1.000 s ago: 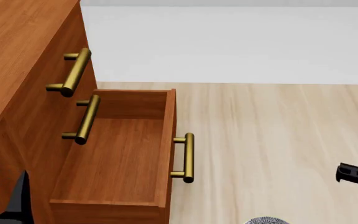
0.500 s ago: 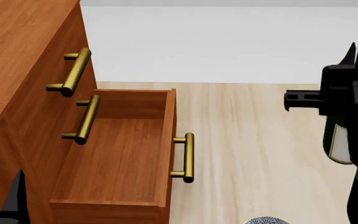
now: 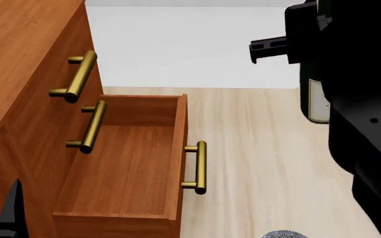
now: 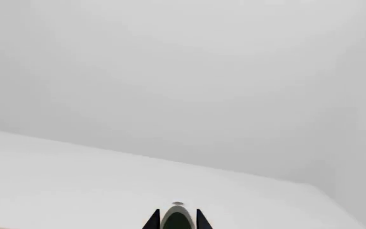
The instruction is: Put the wine bottle in the bottom drawer of the cabinet.
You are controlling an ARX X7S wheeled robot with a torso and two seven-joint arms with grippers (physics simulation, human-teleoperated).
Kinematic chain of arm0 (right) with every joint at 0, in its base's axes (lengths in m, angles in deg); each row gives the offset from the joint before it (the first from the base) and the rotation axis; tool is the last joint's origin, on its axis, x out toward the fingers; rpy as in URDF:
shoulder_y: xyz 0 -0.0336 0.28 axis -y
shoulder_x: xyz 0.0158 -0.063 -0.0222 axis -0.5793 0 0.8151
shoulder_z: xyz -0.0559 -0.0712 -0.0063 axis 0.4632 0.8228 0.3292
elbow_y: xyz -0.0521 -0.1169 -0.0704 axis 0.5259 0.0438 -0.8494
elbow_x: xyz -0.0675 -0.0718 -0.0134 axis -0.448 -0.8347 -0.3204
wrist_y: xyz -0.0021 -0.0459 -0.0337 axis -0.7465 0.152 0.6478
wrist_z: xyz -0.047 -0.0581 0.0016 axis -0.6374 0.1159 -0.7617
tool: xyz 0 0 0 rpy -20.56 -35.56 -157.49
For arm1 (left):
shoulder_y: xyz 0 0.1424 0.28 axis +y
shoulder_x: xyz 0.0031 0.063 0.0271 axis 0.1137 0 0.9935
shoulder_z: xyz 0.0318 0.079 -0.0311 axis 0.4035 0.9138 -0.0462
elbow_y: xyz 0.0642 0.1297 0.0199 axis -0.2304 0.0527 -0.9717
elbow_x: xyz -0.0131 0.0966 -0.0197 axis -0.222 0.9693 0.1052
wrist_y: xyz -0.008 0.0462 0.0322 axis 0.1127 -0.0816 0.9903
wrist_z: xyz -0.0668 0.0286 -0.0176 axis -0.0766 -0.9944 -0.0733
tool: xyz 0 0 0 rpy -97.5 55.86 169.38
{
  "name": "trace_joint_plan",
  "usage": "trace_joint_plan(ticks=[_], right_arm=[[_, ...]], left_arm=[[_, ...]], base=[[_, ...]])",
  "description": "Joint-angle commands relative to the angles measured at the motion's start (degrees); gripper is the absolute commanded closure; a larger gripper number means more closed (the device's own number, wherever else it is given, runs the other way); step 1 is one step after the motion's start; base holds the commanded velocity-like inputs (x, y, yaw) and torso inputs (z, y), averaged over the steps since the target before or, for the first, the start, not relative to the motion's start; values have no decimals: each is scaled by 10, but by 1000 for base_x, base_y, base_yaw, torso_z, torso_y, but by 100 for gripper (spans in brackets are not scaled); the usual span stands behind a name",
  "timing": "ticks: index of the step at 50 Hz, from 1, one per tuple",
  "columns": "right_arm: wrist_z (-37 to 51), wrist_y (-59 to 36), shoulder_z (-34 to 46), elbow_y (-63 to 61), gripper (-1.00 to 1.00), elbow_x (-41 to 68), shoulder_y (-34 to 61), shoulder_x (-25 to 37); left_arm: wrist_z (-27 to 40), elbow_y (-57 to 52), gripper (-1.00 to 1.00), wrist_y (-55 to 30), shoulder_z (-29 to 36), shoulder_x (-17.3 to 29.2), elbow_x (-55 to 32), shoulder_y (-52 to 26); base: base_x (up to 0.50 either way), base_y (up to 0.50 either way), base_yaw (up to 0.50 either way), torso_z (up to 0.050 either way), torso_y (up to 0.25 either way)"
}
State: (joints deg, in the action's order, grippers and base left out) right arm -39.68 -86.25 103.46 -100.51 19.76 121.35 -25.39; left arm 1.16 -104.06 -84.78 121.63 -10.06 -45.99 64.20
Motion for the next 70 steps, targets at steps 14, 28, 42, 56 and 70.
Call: trace_joint_plan(ticks=[14,28,42,56,70], right_arm=[[-84,37,77,191,100,-44,145,-95],[-123,56,106,295,100,-52,184,-150],[-145,47,82,390,100,-24,226,-193],[-188,60,106,543,100,-41,303,-244],[-204,159,265,783,100,141,412,-300]], left_arm=[[-7,14,-100,14,-3,0,-9,8],[-8,22,-100,13,-2,1,-10,12],[-18,29,-100,25,-2,2,-7,22],[-17,25,-100,23,-2,0,-1,20],[-16,23,-100,15,0,-3,-4,14]], base=[[0,0,0,0,1],[0,0,0,1,1],[0,0,0,0,1],[0,0,0,0,1],[0,0,0,0,1]])
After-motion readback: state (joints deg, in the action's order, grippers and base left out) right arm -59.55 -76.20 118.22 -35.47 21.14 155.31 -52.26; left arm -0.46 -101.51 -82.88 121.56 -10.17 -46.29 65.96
